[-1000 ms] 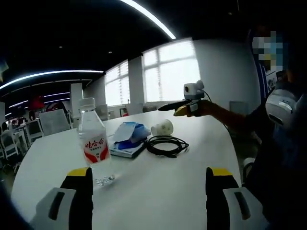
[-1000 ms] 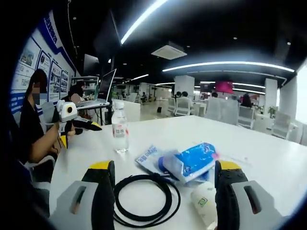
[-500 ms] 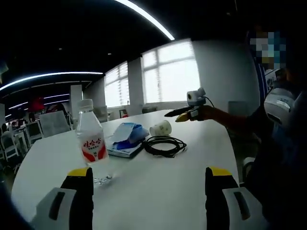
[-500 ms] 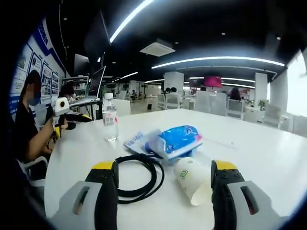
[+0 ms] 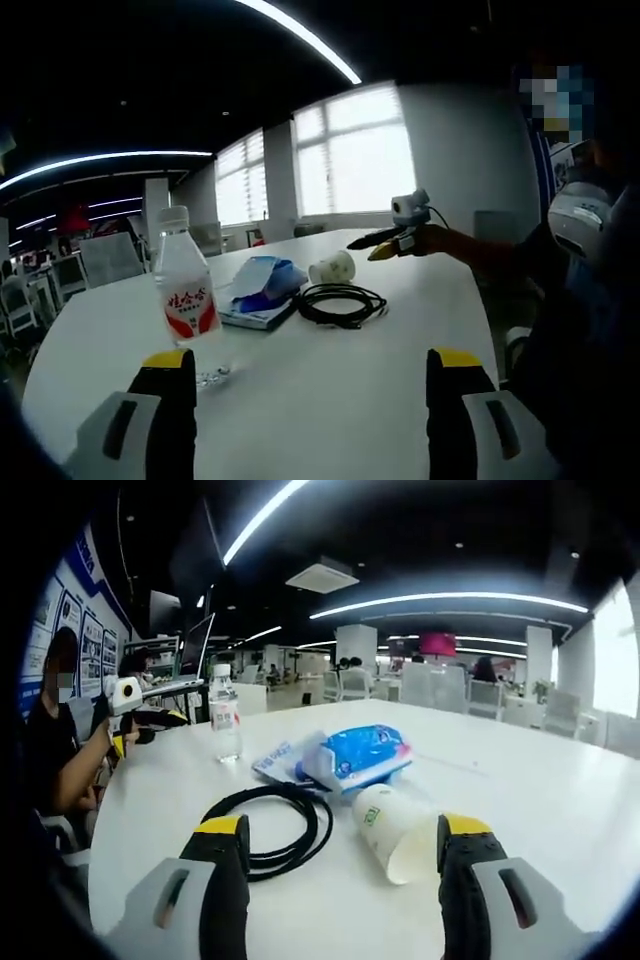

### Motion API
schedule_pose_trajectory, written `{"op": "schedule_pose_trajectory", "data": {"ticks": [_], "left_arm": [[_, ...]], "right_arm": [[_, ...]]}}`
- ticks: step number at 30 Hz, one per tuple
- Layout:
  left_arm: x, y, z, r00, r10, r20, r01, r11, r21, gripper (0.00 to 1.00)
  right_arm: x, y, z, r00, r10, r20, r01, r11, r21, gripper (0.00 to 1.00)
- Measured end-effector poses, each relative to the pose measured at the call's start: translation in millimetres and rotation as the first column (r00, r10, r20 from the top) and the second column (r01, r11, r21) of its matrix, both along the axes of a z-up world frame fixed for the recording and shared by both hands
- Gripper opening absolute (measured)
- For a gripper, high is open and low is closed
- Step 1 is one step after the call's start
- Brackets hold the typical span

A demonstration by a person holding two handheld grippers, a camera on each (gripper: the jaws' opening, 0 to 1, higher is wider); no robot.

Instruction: Arrange the tabletop items into an orderly group along one side of the table until the central work area is clear of visible clutter.

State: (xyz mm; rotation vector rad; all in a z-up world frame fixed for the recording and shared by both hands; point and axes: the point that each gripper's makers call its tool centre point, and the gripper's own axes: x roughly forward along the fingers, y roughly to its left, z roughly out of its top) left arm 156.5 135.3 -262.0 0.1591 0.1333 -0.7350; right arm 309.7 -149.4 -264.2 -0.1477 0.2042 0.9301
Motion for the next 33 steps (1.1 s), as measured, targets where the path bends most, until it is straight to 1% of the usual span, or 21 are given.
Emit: {"op": "schedule_pose_trajectory", "data": {"ticks": [4, 9, 11, 15, 27, 33], "left_arm": [[-0.4, 0, -1.1, 1.000, -0.001, 0.000, 0.001, 1.000, 0.003, 0.94], [-1.9, -2, -1.1, 1.000, -0.004, 0.004, 0.004, 1.000, 0.003, 0.93], [-2.6, -3, -1.4, 1.000, -0.007, 0.006, 0.007, 1.000, 0.006, 0.93], [-3.0, -5, -3.2, 1.000, -0.017, 0.007, 0.017, 1.000, 0.013, 0.92], [-2.8, -9, -5.6, 0.999, -0.038, 0.013, 0.038, 0.999, 0.037, 0.90], [-4.0, -11, -7.9, 0.999, -0.049, 0.012, 0.048, 0.998, 0.044, 0.90]], "right_arm": [[-2, 0, -3.0, 1.000, 0.001, -0.003, -0.001, 1.000, -0.005, 0.71], [-1, -1, -3.1, 1.000, -0.003, -0.008, 0.003, 1.000, 0.007, 0.67], [0, -1, -4.6, 1.000, -0.001, -0.014, 0.001, 1.000, 0.006, 0.63], [6, -5, -6.3, 0.999, -0.013, -0.030, 0.014, 1.000, 0.023, 0.59], [13, -8, -9.2, 0.999, -0.026, -0.031, 0.026, 0.999, 0.020, 0.48], [22, -10, -12.5, 0.999, -0.036, -0.041, 0.037, 0.999, 0.021, 0.43]]}}
